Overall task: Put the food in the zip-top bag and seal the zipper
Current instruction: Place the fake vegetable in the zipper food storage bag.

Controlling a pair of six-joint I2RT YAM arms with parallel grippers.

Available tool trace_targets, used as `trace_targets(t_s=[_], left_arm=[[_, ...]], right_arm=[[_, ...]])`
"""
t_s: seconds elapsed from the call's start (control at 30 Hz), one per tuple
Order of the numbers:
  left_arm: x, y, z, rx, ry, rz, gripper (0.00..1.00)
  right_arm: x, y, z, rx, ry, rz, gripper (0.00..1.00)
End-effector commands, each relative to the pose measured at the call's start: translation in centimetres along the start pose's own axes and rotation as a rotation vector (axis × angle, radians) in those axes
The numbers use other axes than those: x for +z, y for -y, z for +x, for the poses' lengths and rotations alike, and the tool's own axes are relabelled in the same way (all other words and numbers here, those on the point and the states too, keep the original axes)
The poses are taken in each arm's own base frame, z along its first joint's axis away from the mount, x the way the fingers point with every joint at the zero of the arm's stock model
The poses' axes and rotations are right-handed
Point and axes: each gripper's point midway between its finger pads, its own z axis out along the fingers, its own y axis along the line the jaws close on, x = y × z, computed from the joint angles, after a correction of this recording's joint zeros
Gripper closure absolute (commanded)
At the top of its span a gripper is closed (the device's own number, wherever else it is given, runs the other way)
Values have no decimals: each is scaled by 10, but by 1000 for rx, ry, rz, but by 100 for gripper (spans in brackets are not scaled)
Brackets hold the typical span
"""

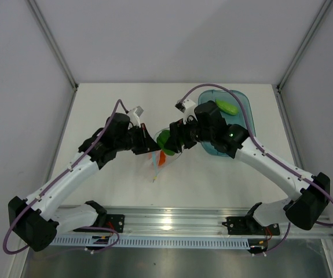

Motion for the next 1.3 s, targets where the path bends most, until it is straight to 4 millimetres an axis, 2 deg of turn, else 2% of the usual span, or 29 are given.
trace_targets(t_s=[0.0, 0.23, 0.33, 0.4, 0.47, 0.6, 0.87, 0.97, 1.03, 1.07, 1.13, 1.17, 1.23, 1.27], left_arm=[[-8, 10, -14, 33, 50, 28, 99], [-10, 11, -16, 37, 60, 24, 99], [-10, 12, -16, 36, 59, 29, 99], [-10, 13, -16, 35, 61, 31, 99], [-10, 13, -16, 32, 59, 34, 99], [-12, 16, -18, 33, 65, 41, 99], [-11, 12, -15, 28, 62, 26, 99], [-10, 11, -13, 25, 55, 26, 99], [-10, 10, -13, 25, 55, 27, 100], [-10, 11, -13, 26, 56, 29, 99], [-9, 9, -12, 25, 54, 24, 99], [-10, 9, -13, 27, 55, 23, 99], [-11, 8, -13, 31, 60, 14, 99], [-11, 7, -13, 30, 60, 10, 99]], right_arm=[[-3, 2, 0, -40, -15, 47, 68], [4, 11, 9, -73, -61, 123, 34], [6, 11, 9, -82, -62, 143, 10], [4, 10, 7, -86, -53, 144, 4], [3, 10, 3, -88, -39, 150, 1], [-6, 7, -13, -102, 10, 160, 1], [-39, 0, -56, -129, 169, 200, 1], [-56, 17, -78, -112, 269, 322, 3], [-68, 35, -89, -61, 331, 416, 6], [-75, 51, -95, -24, 356, 459, 7], [-85, 69, -102, 51, 400, 491, 9], [-93, 92, -104, 89, 418, 546, 9], [-100, 119, -105, 147, 440, 620, 11], [-108, 141, -103, 179, 447, 676, 11]])
